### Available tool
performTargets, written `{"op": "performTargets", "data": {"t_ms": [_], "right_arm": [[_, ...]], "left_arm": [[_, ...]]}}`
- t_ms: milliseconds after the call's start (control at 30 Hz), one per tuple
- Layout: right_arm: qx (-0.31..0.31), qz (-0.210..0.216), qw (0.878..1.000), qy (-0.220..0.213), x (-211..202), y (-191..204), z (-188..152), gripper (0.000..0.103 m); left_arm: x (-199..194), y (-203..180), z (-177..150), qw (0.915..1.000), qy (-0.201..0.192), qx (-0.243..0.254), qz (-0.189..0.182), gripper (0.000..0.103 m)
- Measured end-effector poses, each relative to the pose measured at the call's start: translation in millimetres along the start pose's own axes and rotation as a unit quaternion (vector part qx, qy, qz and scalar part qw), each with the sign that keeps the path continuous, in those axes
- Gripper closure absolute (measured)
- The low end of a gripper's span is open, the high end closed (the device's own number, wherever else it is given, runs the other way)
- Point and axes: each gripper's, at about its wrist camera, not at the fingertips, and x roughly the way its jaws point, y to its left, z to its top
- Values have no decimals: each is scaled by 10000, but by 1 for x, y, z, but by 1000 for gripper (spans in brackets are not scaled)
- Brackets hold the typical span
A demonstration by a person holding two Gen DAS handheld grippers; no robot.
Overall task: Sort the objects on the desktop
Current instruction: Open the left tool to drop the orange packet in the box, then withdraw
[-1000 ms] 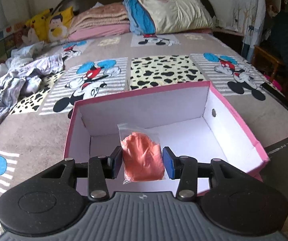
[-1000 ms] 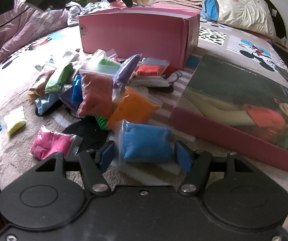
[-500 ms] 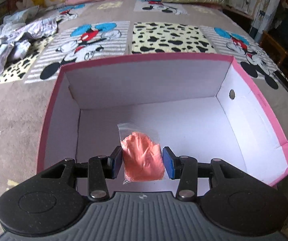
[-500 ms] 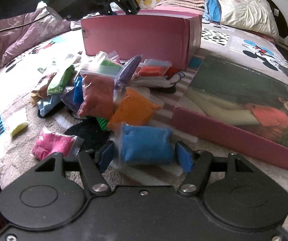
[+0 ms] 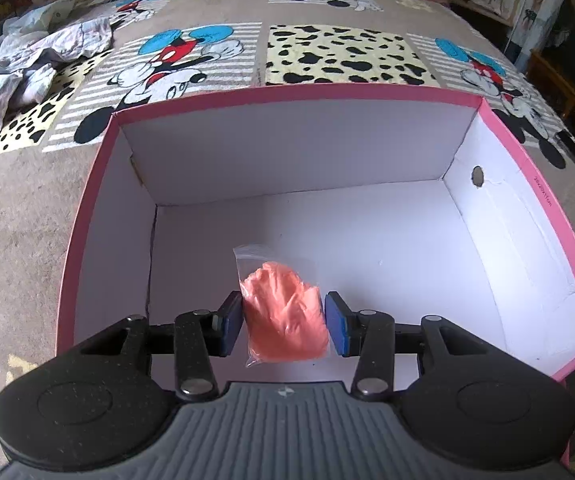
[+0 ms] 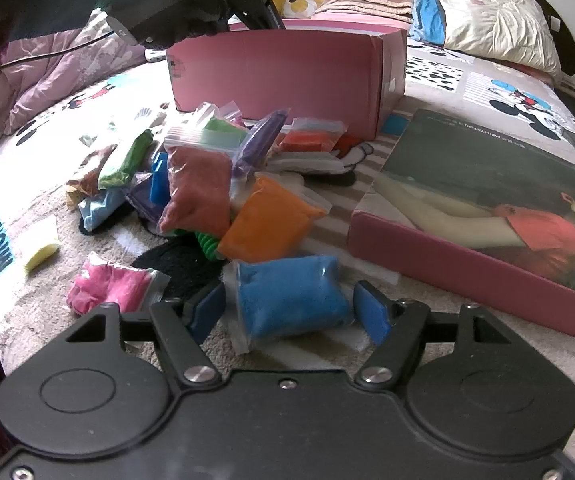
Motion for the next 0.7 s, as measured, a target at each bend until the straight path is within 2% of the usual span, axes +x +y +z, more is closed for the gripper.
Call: {"op": "performTargets", "data": {"t_ms": [167,467,700], "right_arm": [[-38,0,10000,-3,0,1,0,32],[-117,-1,9999,-24,-2,3,-1,32],[-204,10,9998,-45,-3,4,-1,32]], "left_arm": [[-2,-1,1,10000,-10,-6,54,52],[-15,0,-4,9998,-151,-117,4,52],[-44,3,-14,9988,-475,-113,-61,52]]}}
